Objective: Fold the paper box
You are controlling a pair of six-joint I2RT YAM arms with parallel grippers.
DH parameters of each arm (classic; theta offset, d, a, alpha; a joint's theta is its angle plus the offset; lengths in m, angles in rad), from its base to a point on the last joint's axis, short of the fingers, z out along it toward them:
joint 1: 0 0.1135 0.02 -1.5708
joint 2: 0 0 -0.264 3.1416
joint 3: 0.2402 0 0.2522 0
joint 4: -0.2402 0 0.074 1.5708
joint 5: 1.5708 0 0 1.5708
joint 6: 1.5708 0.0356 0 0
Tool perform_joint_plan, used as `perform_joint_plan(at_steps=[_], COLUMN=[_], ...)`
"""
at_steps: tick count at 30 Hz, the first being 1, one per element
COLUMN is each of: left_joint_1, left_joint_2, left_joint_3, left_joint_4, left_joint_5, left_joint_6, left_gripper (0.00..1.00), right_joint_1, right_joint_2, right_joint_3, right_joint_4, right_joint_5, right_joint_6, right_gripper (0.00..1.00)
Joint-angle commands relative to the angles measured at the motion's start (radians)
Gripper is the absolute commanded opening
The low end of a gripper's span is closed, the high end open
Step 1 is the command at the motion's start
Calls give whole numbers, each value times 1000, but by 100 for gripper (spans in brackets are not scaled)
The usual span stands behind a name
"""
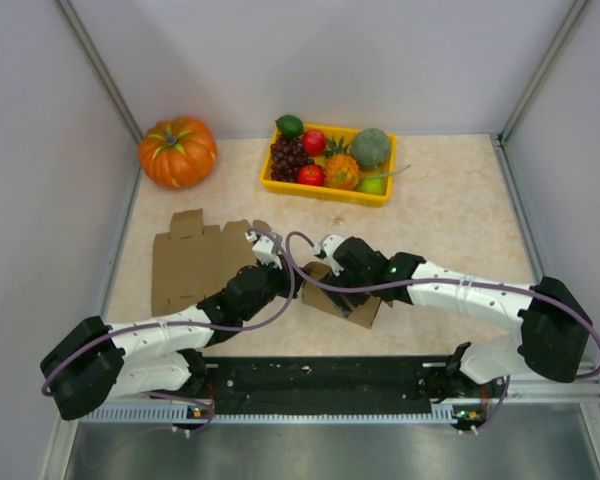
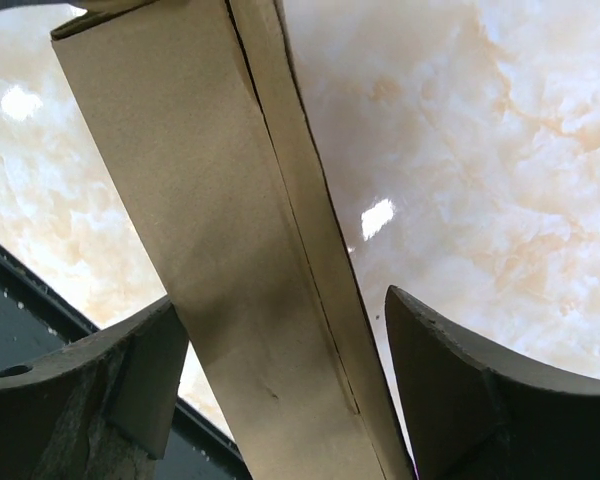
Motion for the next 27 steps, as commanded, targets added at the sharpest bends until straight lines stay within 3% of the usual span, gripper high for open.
perform_joint_plan(at_steps=[1, 10, 15, 22, 27], left_joint_1=[-11, -11, -11, -11, -11], left_joint_2=[9, -17, -2, -8, -17], left_joint_3=[-61, -132, -168, -149, -118], left_joint_4=[-79, 2, 33, -1, -30], left_joint_5=[-83, -181, -207, -198, -186], left_joint_6=[7, 39, 4, -21, -21], left_gripper=[0, 0, 0, 0, 0], right_joint_1=[-8, -58, -58, -92, -282], right_joint_2=[47, 148, 123, -48, -248], right_joint_3=[22, 141, 184, 191, 90], right_joint_4=[141, 189, 91, -132, -192], right_joint_5=[55, 8, 14, 34, -85], right_joint_6=[1, -71, 12, 116, 167], right_gripper=[75, 75, 97, 99, 96])
